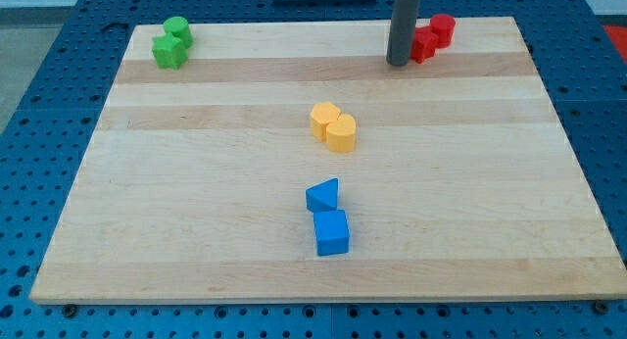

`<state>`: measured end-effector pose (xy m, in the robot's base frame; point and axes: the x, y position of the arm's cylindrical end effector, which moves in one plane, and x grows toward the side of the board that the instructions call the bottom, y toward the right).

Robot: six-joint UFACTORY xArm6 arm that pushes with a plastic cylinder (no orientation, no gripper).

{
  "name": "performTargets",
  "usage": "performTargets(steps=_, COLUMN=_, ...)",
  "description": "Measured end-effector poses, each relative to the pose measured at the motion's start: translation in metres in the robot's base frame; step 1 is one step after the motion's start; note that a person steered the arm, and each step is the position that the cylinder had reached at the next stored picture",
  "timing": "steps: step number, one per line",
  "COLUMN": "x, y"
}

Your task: Move your arm towards the circle

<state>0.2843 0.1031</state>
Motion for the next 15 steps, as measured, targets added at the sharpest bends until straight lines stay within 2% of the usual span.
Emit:
performTargets(steps=2, x=0.005, y=0.000)
performTargets(steps=4, x=0.029, y=0.000)
performTargets(steps=6, x=0.045, y=0.071)
performTargets(steps=9, x=0.057, y=0.077)
performTargets(steps=10, x=0.068, y=0.074)
performTargets(steps=13, x=0.126, y=0.012)
performTargets(steps=15, x=0.143, y=-0.015)
